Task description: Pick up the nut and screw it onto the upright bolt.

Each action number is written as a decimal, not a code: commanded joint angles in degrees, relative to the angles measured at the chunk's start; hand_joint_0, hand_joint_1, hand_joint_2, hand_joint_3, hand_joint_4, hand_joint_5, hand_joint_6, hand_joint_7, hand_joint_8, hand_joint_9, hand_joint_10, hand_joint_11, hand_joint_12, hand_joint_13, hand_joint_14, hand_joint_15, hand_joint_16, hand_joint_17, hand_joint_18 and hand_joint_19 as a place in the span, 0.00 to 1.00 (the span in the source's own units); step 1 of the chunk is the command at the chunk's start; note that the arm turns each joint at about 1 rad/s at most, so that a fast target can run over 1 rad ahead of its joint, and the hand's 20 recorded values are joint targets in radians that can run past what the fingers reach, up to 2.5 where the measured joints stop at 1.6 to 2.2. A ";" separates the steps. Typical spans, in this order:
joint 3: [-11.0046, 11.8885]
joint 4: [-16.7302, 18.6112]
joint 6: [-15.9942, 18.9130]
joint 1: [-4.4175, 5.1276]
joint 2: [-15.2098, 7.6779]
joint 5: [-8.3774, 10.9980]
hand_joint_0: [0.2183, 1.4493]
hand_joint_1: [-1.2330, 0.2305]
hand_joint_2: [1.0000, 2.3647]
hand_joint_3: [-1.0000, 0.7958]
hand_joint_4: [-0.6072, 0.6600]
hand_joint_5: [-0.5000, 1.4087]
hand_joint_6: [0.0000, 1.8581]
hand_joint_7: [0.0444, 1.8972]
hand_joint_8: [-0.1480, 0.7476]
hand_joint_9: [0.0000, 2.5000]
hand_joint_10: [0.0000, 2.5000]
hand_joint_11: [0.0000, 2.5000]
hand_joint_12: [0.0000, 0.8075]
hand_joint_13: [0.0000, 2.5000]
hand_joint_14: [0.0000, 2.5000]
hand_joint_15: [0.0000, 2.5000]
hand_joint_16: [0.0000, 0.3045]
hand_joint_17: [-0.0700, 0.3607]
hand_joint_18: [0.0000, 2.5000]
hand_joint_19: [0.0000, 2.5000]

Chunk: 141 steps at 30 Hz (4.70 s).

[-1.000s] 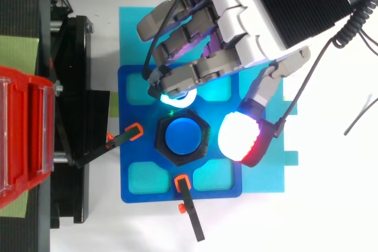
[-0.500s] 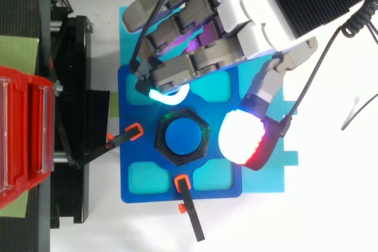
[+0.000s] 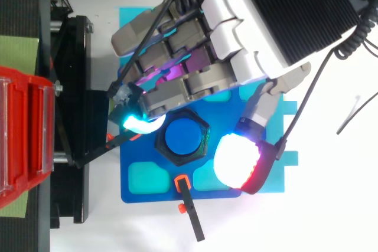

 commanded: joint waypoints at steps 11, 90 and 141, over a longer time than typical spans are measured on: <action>-1.51 0.94 0.69 0.79 -0.08 1.56 0.22 0.73 0.00 0.28 0.64 0.21 0.27 0.33 0.39 0.38 0.00 0.00 0.26 0.25 0.00 0.00 0.10 0.31 0.14 0.02; -3.18 2.79 1.05 -1.84 0.01 -0.47 0.23 0.71 0.00 0.28 0.55 0.29 0.36 0.60 0.41 0.63 0.00 0.04 0.15 0.44 0.00 0.00 0.03 0.21 0.31 0.06; -3.18 1.91 2.10 1.23 -0.08 4.37 0.21 0.78 0.00 0.28 0.67 0.25 0.27 0.47 0.38 0.26 0.00 0.00 0.28 0.17 0.00 0.00 0.07 0.28 0.02 0.00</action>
